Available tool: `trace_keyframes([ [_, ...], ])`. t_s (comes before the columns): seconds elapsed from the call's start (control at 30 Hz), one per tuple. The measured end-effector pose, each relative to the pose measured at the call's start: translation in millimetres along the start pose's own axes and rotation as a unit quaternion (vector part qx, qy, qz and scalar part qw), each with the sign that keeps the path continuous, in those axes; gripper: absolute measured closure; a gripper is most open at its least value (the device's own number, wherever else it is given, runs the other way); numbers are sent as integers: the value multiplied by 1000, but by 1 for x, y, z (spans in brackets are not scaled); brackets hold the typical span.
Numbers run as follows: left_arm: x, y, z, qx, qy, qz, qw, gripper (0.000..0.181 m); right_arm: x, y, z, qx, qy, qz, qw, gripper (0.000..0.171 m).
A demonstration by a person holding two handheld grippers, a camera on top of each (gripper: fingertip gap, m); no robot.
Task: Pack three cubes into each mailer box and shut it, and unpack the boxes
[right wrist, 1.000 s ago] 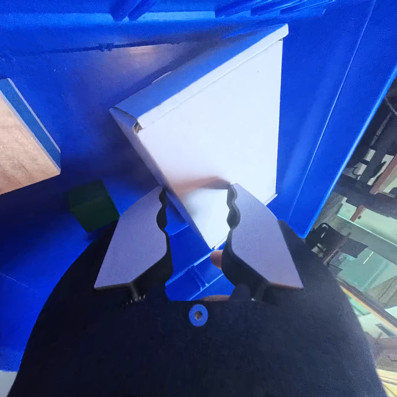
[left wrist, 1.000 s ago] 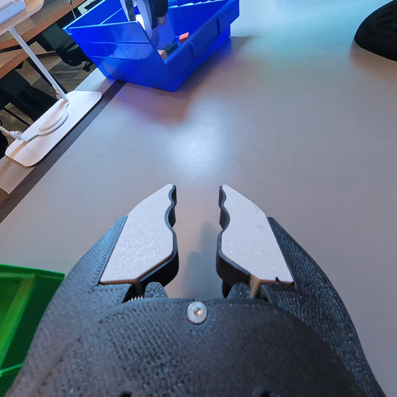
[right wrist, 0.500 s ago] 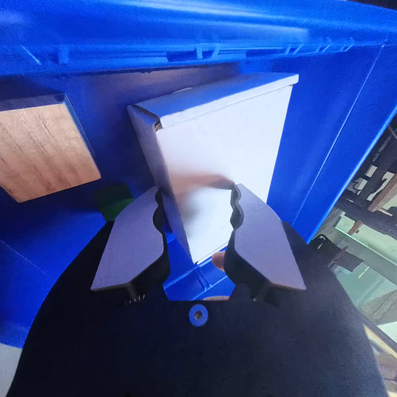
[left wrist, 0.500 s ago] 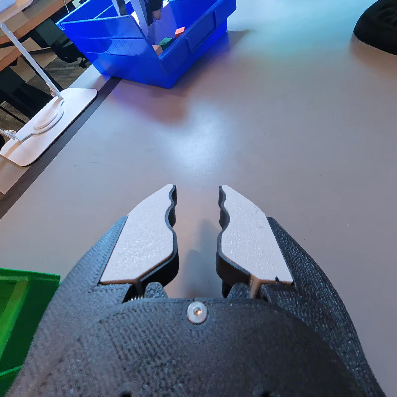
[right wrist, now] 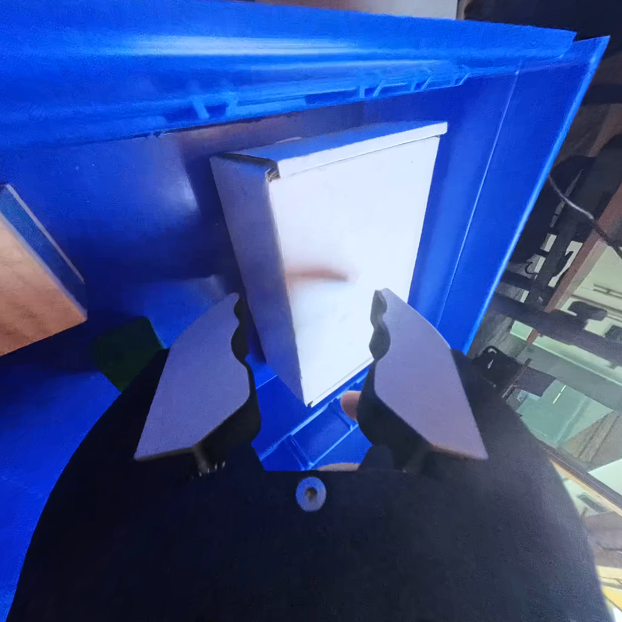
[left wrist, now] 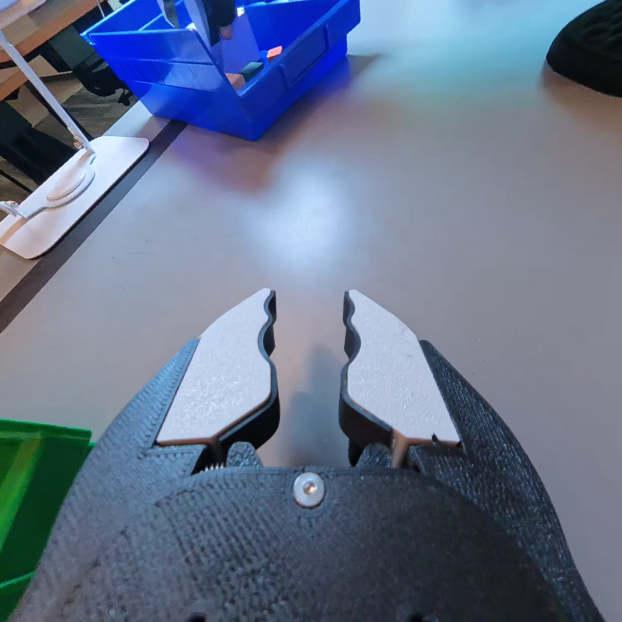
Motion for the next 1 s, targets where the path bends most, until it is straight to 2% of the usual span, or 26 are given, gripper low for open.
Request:
trace_keyframes([
  [0.07, -4, -3, -2, 0, -7, 11, 1000, 140, -3, -18, -1, 6, 20, 43, 999, 98],
  [0.17, -12, -11, -12, -18, -18, 32, 999, 137, -17, -70, -4, 26, 91, 180, 979, 98],
  [0.23, -20, -22, -26, -43, -25, 52, 997, 136, -24, -116, -15, 26, 147, 293, 944, 99],
  [0.33, -33, -51, -60, -103, -30, 80, 991, 135, -19, -180, -49, -4, 225, 434, 872, 101],
  [0.4, -39, -76, -87, -137, -43, 95, 985, 135, -8, -206, -81, -39, 261, 485, 834, 100],
  [0.5, -31, -112, -135, -195, -64, 61, 977, 133, 11, -221, -130, -72, 279, 501, 816, 100],
  [0.6, -9, -134, -190, -255, -42, -20, 966, 131, 27, -227, -163, -75, 287, 503, 812, 102],
  [0.7, 28, -132, -236, -276, 8, -165, 947, 125, 32, -229, -175, -57, 304, 517, 798, 104],
  [0.83, 77, -109, -270, -240, 73, -336, 908, 119, 26, -223, -182, -60, 320, 533, 781, 106],
  [1.0, 126, -85, -300, -210, 109, -449, 862, 110, 22, -212, -194, -49, 299, 528, 793, 107],
])
Point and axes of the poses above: each gripper's, where its closed fingertips meet, y out along the fingers, x out of its underside, z = x × y across the jaws, the point moved 2 cm from there along -y, back along the fingers, and after that the axes turned 1 degree about -y, right-handed, at the moved point
